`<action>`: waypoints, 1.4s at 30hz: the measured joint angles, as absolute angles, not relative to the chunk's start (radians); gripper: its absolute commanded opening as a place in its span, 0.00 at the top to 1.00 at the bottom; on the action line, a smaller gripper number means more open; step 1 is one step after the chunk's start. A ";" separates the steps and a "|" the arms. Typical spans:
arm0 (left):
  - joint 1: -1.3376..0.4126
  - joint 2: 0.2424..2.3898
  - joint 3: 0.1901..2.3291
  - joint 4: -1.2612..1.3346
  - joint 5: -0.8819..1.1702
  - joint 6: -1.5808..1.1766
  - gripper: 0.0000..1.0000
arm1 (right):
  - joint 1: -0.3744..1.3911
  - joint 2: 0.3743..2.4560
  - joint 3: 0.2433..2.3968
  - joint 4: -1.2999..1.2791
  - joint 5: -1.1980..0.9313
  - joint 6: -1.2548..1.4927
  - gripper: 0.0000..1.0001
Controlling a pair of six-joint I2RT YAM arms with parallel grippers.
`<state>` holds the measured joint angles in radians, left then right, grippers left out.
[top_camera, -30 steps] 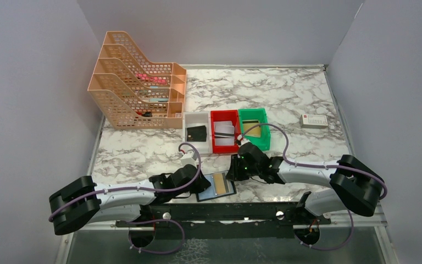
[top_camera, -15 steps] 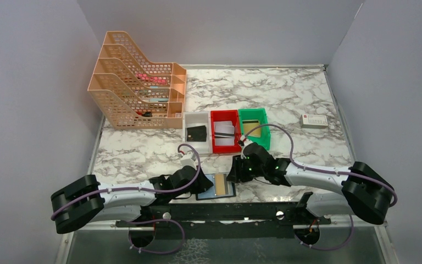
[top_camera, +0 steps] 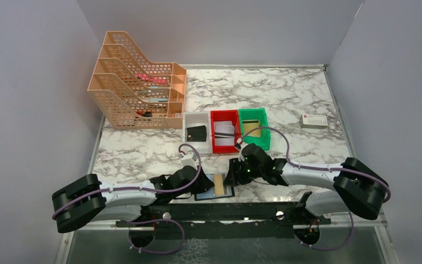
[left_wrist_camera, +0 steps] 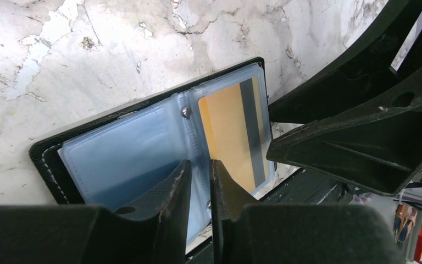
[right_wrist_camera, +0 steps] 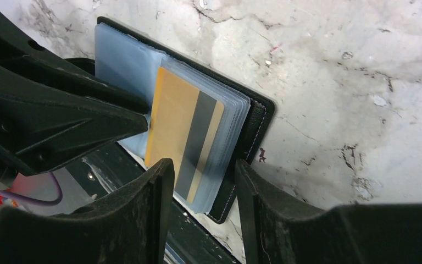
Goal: Take the credit cards out of the card holder
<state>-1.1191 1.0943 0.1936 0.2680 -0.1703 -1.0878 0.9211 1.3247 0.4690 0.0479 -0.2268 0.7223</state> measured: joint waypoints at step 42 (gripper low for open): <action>-1.118 1.027 0.217 0.221 -0.173 -1.088 0.73 | 0.921 1.378 0.456 0.131 -0.301 0.736 0.64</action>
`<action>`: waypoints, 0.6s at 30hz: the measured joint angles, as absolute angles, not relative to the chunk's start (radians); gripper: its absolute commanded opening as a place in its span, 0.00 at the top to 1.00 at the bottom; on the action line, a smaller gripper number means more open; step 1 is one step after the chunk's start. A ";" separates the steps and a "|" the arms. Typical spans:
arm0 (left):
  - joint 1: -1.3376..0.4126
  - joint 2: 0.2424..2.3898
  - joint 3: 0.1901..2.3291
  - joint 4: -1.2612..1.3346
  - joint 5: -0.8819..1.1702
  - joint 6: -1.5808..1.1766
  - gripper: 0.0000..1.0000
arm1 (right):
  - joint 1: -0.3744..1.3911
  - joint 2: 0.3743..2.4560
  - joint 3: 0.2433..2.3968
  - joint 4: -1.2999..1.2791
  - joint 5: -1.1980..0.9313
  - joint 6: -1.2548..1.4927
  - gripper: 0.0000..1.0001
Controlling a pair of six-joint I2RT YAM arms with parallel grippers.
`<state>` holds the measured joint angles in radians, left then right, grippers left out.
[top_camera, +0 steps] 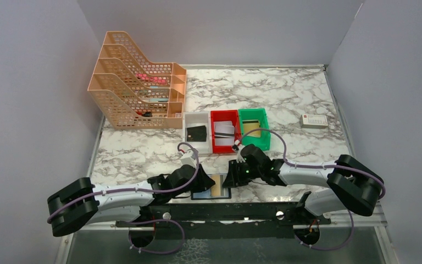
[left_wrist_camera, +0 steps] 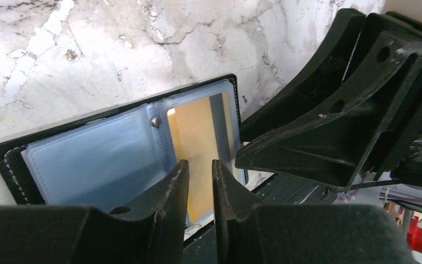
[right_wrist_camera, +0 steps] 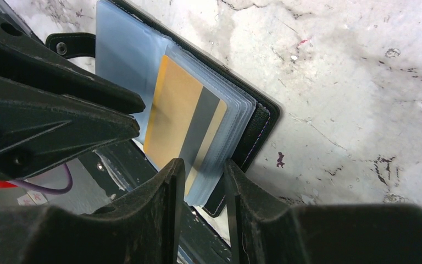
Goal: Take the credit cards out of the card holder
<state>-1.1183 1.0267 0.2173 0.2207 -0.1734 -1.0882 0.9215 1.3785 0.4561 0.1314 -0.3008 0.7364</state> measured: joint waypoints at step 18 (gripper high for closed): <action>-1.107 1.220 0.265 0.300 -0.149 -1.069 0.87 | 0.921 1.376 0.453 0.125 -0.295 0.744 0.66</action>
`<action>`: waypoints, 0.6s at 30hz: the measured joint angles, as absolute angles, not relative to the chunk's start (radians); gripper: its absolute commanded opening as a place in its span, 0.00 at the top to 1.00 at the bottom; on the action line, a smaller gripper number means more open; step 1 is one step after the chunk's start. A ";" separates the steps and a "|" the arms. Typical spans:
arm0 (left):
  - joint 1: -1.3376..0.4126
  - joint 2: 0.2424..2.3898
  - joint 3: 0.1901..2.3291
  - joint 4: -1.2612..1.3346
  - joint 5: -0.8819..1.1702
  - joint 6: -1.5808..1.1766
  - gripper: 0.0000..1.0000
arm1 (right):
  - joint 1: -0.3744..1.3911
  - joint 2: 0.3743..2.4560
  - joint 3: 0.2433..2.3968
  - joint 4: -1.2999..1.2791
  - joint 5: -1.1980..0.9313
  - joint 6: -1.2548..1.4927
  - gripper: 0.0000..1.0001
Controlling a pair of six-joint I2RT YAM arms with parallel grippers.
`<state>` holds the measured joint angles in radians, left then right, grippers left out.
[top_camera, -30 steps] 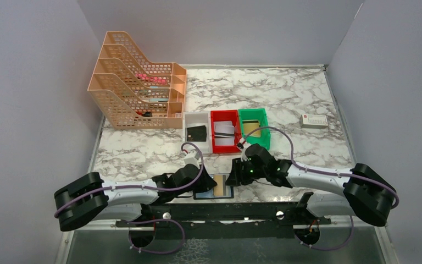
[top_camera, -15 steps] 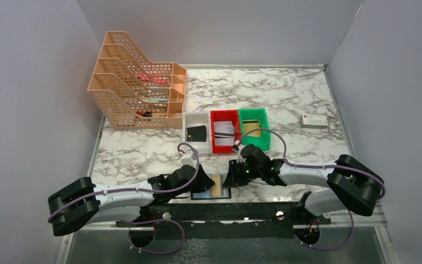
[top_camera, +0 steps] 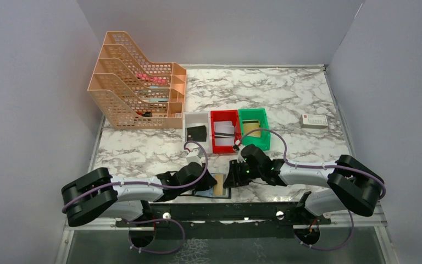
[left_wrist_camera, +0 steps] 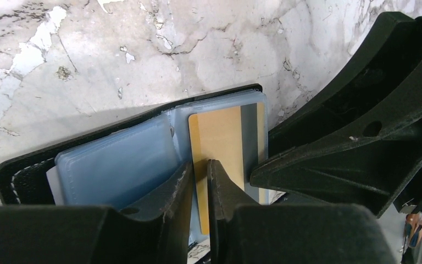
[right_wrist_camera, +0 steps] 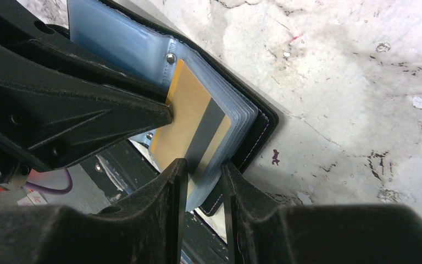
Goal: Take the credit cards out of the card holder
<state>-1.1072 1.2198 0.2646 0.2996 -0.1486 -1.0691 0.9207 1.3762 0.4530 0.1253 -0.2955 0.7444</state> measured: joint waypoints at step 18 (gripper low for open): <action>-1.108 1.155 0.229 0.283 -0.150 -1.065 1.00 | 0.921 1.379 0.453 0.123 -0.283 0.745 0.72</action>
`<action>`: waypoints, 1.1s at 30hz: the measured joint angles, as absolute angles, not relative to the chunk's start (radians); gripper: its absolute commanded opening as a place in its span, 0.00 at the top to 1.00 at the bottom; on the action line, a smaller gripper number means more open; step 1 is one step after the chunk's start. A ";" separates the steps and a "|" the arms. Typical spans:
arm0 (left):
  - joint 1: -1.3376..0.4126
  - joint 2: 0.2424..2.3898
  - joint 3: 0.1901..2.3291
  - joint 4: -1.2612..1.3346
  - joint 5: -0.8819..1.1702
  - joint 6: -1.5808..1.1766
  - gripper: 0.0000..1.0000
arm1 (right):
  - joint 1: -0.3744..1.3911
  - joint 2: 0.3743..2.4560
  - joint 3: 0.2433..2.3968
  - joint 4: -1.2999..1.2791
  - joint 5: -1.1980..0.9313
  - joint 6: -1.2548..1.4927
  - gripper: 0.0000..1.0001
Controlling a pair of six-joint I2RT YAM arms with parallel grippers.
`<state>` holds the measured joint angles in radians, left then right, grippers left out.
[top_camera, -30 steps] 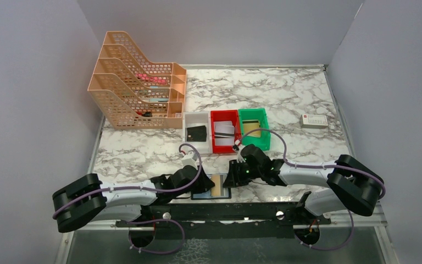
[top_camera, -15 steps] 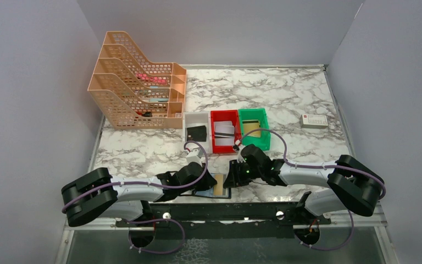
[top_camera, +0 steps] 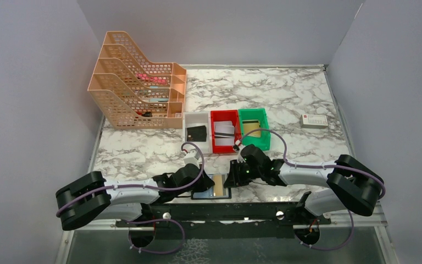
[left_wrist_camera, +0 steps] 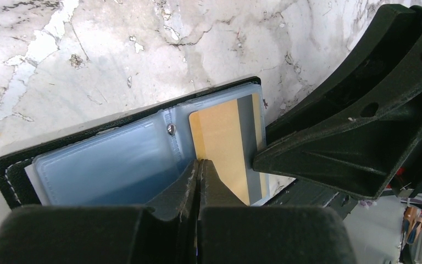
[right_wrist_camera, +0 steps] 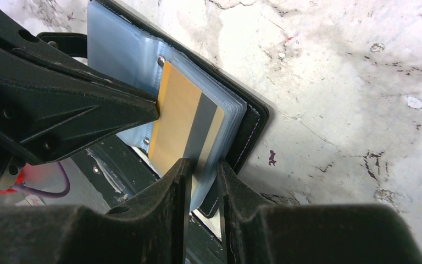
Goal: Take the credit cards out of the card holder
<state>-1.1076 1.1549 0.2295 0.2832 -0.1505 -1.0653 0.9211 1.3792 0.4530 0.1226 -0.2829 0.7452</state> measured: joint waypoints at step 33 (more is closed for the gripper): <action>-1.108 1.035 0.194 0.233 -0.112 -1.010 0.56 | 0.921 1.396 0.467 0.123 -0.282 0.752 0.69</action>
